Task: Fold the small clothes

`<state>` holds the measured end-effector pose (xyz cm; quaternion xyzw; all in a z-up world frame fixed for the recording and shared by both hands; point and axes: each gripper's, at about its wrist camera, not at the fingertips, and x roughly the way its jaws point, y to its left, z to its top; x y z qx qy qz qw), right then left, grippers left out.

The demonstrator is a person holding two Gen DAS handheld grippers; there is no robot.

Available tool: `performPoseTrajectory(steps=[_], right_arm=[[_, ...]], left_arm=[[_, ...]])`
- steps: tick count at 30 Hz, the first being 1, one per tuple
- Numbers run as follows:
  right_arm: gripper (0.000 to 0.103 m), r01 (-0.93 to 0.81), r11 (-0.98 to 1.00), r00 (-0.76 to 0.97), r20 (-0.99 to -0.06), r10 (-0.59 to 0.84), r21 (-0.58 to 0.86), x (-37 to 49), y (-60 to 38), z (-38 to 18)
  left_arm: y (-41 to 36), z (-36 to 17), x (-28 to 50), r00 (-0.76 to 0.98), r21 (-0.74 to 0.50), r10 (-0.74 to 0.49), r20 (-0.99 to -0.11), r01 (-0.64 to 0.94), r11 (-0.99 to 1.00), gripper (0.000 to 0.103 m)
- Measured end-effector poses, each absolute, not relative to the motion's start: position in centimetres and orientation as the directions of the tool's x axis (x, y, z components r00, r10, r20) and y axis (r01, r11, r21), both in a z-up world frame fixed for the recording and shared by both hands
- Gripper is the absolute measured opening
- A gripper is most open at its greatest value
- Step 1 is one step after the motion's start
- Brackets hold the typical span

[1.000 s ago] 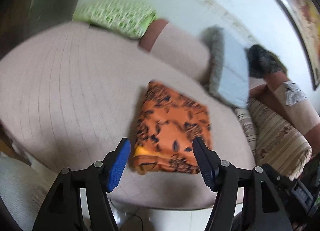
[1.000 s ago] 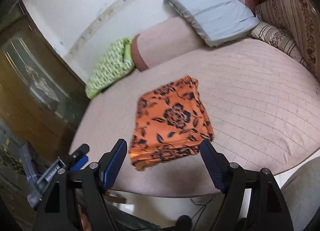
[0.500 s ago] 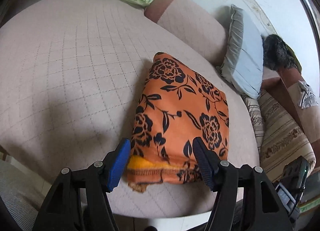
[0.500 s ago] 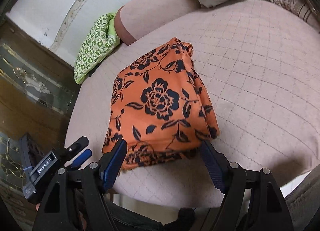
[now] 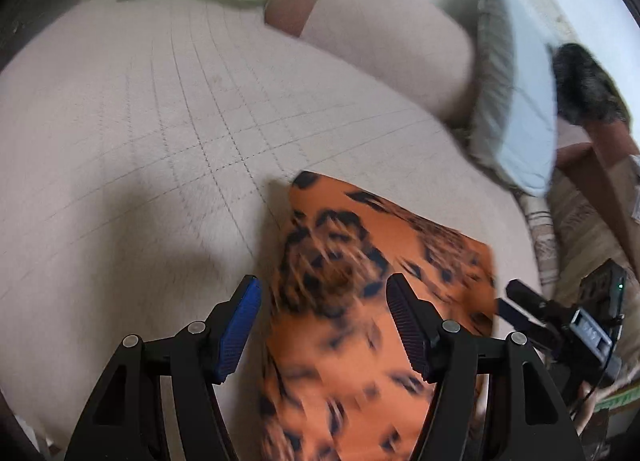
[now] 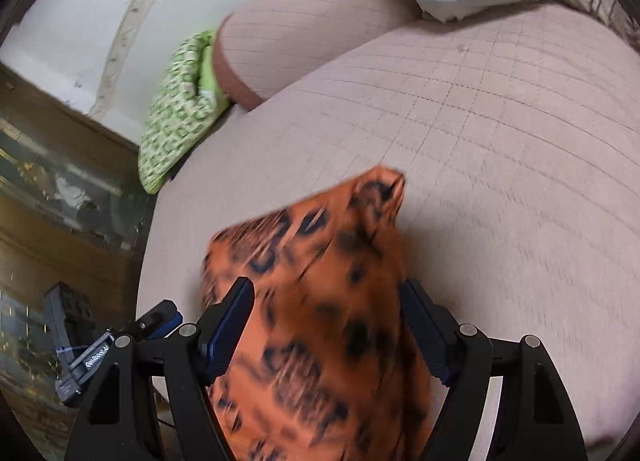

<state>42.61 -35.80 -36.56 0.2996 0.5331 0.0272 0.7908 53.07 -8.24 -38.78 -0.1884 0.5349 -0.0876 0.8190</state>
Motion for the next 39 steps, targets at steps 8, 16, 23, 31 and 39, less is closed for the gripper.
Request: performPoseTrajectory(steps=[8,16,23,31,39], right_arm=[[0.02,0.248,0.774,0.417,-0.786,0.457,0.582,46.0,-38.0,-41.9],[0.005,0.162,0.802,0.518,-0.742,0.427,0.575,44.1,-37.7,-36.6],[0.016,0.254,0.822,0.4,-0.829,0.391,0.509,46.0,-37.6,-42.3],[0.072,0.22,0.775,0.512,-0.747,0.425,0.592,38.0,-38.0,-36.6],[0.055,0.294,0.859,0.341,-0.885,0.316,0.42,36.0,-35.0,-41.1]], left_arm=[[-7.1,-44.2,58.6,0.364,-0.605,-0.531,-0.765,-0.125,0.786,0.06],[-7.8,-41.7,57.6,0.448,-0.643,-0.588,-0.674,0.037,0.765,0.038],[-8.6,-44.2,58.6,0.428,-0.509,-0.456,-0.78,-0.011,0.861,0.056],[-7.5,-41.7,50.3,0.416,-0.439,-0.386,-0.823,-0.036,0.898,0.055],[-9.9,-44.1,49.2,0.361,-0.351,-0.316,-0.877,-0.035,0.936,0.058]])
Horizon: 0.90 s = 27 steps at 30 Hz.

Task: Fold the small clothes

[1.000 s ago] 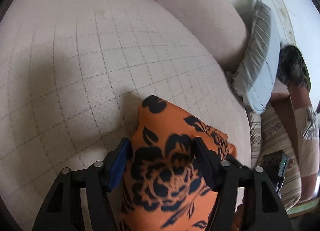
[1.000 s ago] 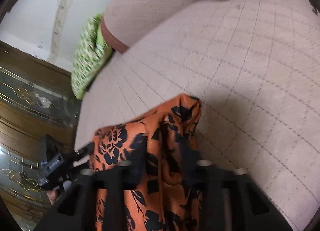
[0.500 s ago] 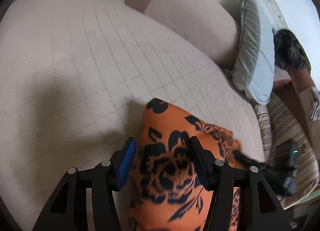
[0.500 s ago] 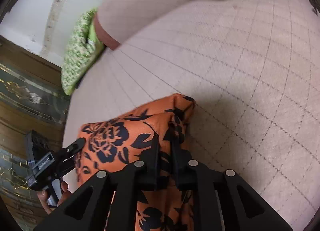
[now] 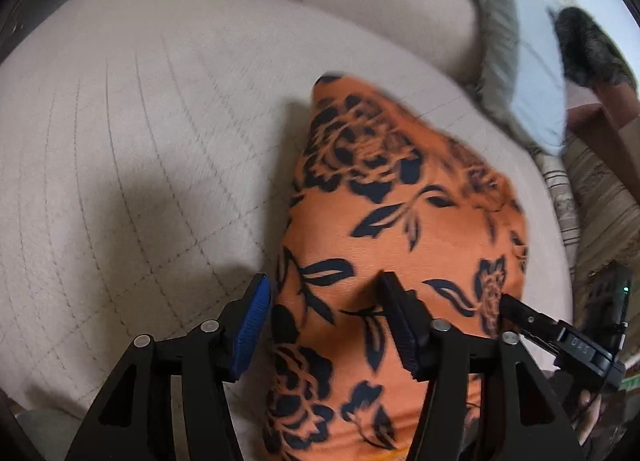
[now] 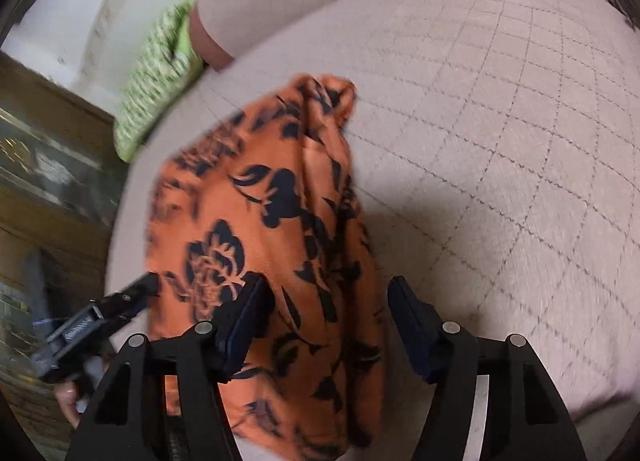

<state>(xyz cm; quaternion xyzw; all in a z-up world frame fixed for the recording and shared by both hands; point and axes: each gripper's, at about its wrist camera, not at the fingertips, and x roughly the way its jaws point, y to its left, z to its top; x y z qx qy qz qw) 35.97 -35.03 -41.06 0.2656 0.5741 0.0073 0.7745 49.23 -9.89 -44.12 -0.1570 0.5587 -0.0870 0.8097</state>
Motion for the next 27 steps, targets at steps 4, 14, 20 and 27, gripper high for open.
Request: performPoseTrajectory(steps=[4,14,20,27], right_arm=[[0.024,0.276,0.831,0.352,-0.856,0.379,0.482,35.9,-35.3,-41.2],[0.033,0.27,0.853,0.362,-0.868,0.34,0.447,35.7,-34.8,-40.3],[0.069,0.243,0.808,0.444,-0.802,0.399,0.537,30.5,-34.6,-37.6],[0.044,0.295,0.867,0.342,-0.891,0.298,0.403,30.5,-33.6,-40.2]], left_arm=[[-10.1,-43.5,49.5,0.353,-0.39,-0.367,-0.861,0.007,0.921,0.019],[-10.1,-43.0,48.4,0.379,-0.34,-0.306,-0.873,-0.023,0.94,0.031],[-8.7,-40.8,43.3,0.413,-0.39,-0.338,-0.846,-0.045,0.92,0.055],[-8.8,-42.7,41.8,0.311,-0.357,-0.31,-0.898,-0.107,0.928,0.054]])
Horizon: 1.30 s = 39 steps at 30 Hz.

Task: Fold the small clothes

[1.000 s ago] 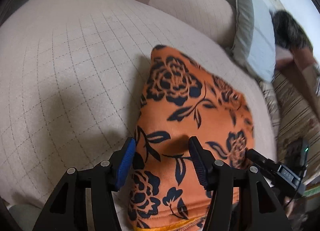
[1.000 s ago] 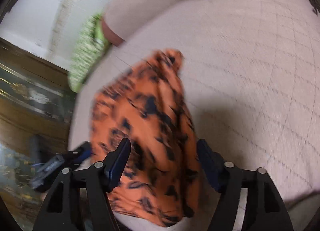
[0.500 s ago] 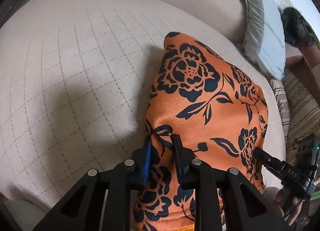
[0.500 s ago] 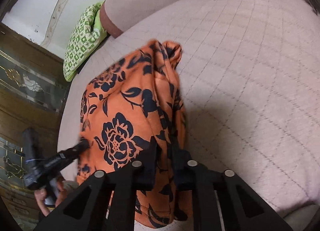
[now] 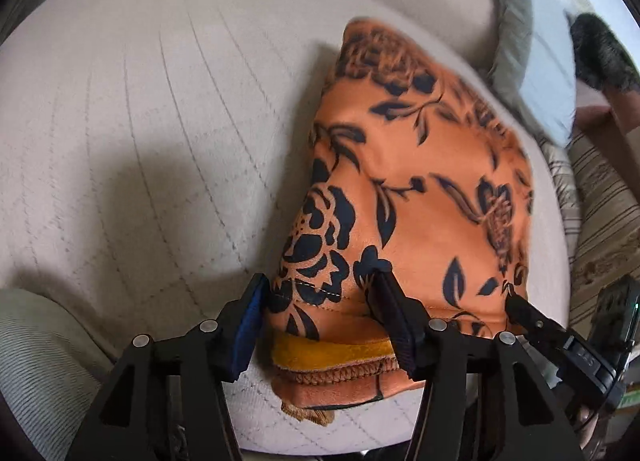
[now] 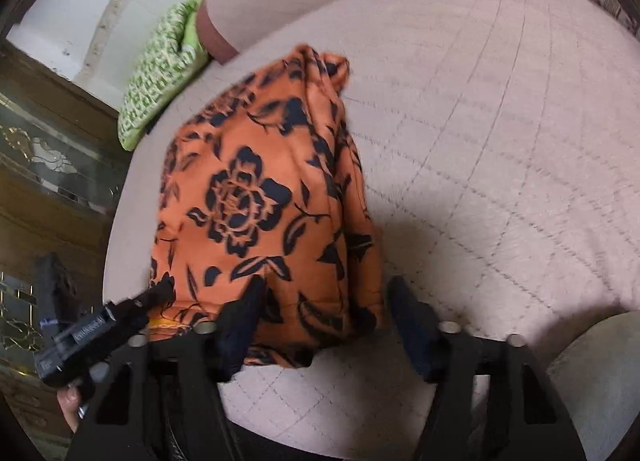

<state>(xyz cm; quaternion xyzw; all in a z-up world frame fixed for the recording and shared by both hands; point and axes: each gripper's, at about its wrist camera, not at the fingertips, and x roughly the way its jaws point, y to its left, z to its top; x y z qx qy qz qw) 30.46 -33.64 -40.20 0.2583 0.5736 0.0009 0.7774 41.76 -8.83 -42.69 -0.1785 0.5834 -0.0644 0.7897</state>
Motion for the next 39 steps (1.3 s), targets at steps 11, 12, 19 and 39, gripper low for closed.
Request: performPoseTrajectory(steps=[11,12,19,39], right_arm=[[0.015,0.261,0.91,0.287,-0.926,0.247,0.323,30.2,-32.7,-40.7],[0.015,0.256,0.914,0.288,-0.927,0.239,0.316,30.3,-32.6,-40.7],[0.028,0.264,0.908,0.334,-0.914,0.229,0.324,29.6,-32.8,-39.5],[0.058,0.183,0.923,0.488,-0.846,0.214,0.339,23.1,-29.0,-32.7]], left_arm=[[-11.5,-42.5,40.9,0.398,-0.176,-0.161,-0.903,0.0,0.984,0.02],[-11.9,-42.3,40.7,0.416,-0.141,-0.135,-0.899,0.016,0.99,0.02],[-12.9,-41.4,39.2,0.477,-0.11,-0.106,-0.872,0.02,0.994,0.028],[-12.2,-33.8,23.9,0.644,-0.117,-0.136,-0.753,0.072,0.991,0.054]])
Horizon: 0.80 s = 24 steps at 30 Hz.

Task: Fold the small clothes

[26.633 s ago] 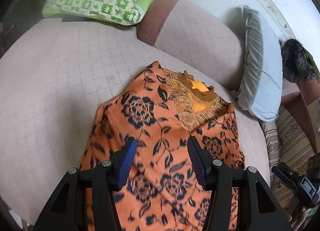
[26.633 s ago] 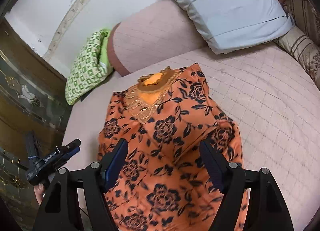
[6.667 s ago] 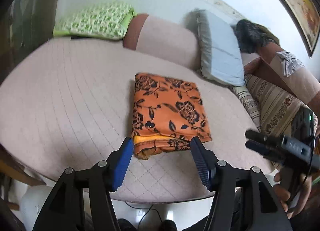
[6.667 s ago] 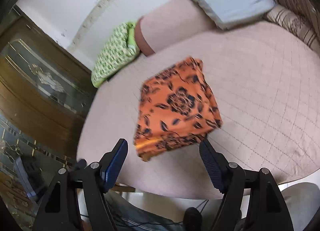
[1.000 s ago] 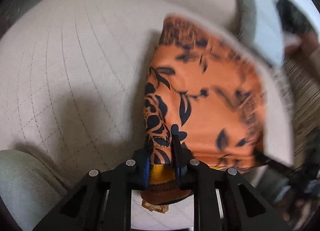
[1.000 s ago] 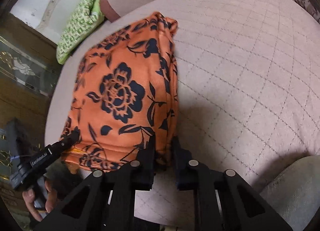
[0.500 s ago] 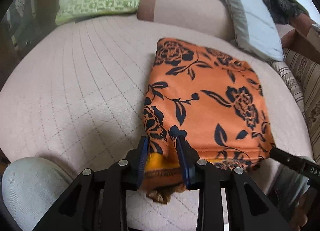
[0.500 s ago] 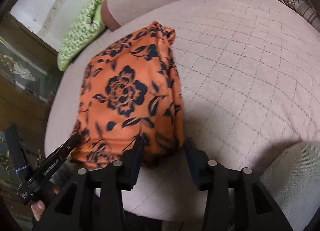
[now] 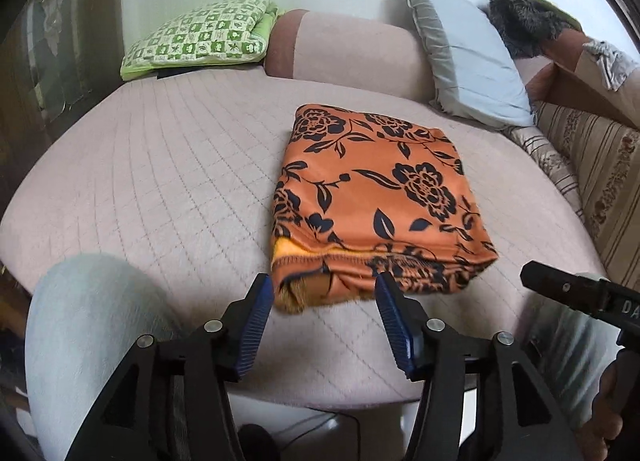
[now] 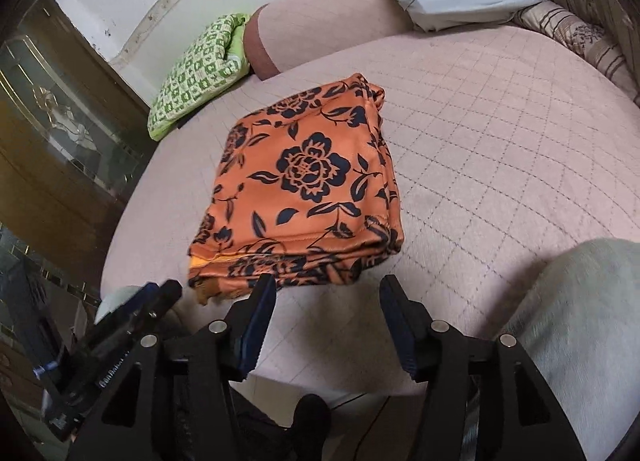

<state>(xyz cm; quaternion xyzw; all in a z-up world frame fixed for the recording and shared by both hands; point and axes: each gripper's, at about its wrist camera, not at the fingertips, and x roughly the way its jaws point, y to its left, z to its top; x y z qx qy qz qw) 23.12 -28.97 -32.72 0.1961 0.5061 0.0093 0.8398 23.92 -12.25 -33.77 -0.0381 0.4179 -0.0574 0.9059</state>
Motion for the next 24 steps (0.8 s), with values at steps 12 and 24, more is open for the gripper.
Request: performPoseTrajectory(steps=[12,24], right_arm=[[0.075,0.144,0.971,0.527,-0.845,0.09,0.193,18.9,-26.2,-25.3],[0.077,0.165,0.98,0.573,-0.819,0.0,0.115,16.7,-24.7,-18.3]], left_arm=[[-9.8,-26.6,18.3,0.725,-0.084,-0.082,-0.684,0.033,0.996,0.057],[-9.6,-18.5,12.7,0.768,-0.088,-0.132,-0.626,0.099,0.991,0.07]])
